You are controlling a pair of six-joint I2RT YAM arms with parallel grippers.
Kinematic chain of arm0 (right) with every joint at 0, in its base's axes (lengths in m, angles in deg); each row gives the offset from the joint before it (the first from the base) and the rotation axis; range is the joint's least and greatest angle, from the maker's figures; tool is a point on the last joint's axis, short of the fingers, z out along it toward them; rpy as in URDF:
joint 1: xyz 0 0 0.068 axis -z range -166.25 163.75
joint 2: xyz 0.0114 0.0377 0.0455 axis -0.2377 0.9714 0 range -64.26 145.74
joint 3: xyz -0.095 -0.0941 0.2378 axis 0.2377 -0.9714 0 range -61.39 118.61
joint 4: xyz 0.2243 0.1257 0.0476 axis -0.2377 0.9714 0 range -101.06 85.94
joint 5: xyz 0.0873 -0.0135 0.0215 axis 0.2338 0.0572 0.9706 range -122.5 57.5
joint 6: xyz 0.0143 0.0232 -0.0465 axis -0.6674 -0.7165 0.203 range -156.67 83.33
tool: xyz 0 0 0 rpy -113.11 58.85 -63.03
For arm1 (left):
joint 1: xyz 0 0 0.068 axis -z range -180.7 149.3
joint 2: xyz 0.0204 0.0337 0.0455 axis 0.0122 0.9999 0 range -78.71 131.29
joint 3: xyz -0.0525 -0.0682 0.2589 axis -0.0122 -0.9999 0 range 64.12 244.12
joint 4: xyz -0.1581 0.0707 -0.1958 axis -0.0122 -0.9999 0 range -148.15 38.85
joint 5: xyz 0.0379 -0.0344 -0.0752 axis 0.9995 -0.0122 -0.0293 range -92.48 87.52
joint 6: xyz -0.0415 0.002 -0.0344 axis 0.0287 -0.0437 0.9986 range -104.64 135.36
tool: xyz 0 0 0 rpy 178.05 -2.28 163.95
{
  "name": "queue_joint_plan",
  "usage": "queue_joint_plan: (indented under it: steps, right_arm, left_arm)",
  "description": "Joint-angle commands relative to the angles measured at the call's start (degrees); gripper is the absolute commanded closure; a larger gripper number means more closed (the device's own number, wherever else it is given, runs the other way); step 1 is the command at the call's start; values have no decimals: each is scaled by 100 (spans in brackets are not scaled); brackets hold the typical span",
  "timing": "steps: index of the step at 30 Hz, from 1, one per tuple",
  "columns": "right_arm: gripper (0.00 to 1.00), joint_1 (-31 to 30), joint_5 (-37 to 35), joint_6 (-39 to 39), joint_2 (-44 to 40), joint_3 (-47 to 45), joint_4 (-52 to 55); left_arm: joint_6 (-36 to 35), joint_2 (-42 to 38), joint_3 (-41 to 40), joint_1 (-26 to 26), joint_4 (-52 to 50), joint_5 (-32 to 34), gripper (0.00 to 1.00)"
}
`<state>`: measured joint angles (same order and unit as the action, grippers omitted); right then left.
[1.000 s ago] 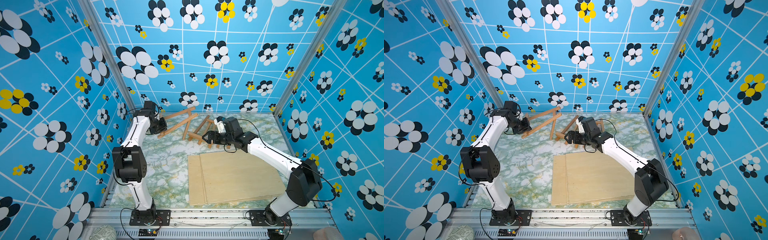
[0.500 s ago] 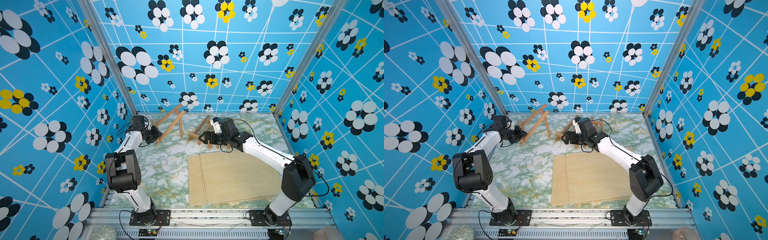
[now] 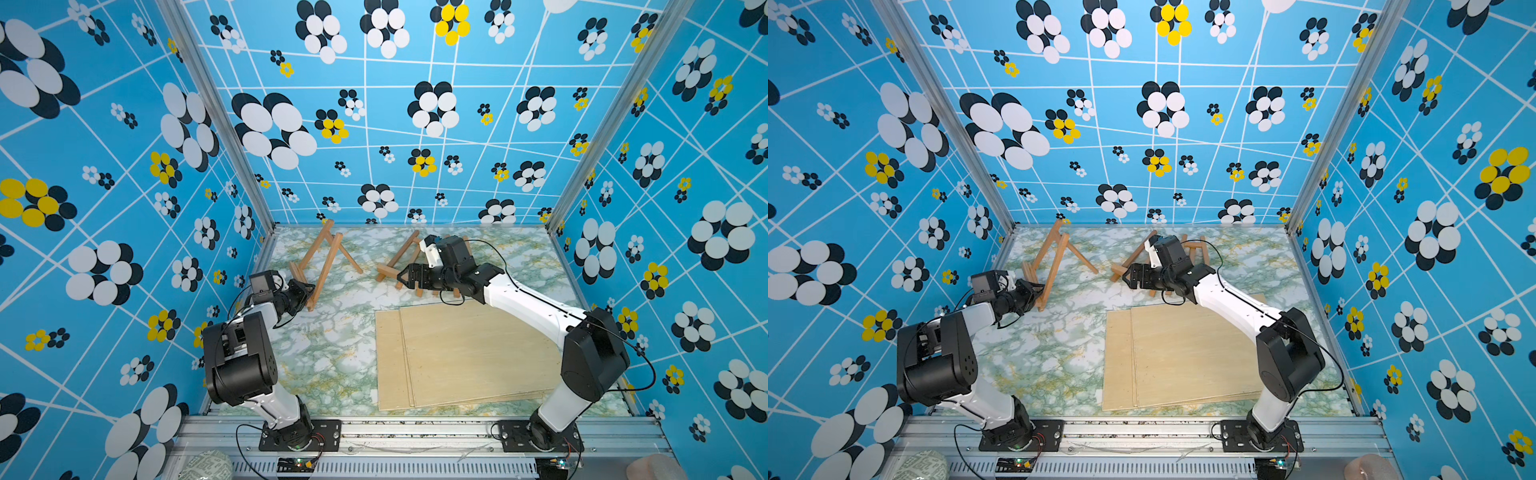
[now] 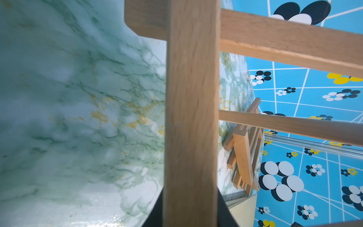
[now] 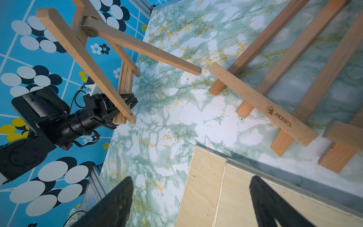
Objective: Assemble the easel
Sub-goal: Place the easel at the center of the board.
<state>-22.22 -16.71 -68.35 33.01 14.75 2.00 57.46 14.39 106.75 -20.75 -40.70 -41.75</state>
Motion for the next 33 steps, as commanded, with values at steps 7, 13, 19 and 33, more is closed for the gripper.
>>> queue_joint_plan:
  steps: [7, 13, 19, 33]
  right_arm:
    - [5, -42, -14, 228, -69, -223, 82]
    - [5, -42, -104, 368, -227, -354, 195]
    - [5, -39, -223, 513, -349, -380, 355]
    - [4, -38, -284, 600, -470, -406, 544]
  left_arm:
    - [266, -34, -634, -130, 1198, 332, 85]
    - [290, 30, -747, -130, 1363, 325, 65]
    - [290, 127, -807, -138, 1393, 314, 43]
    - [17, -838, -1289, -334, 444, 710, 1]
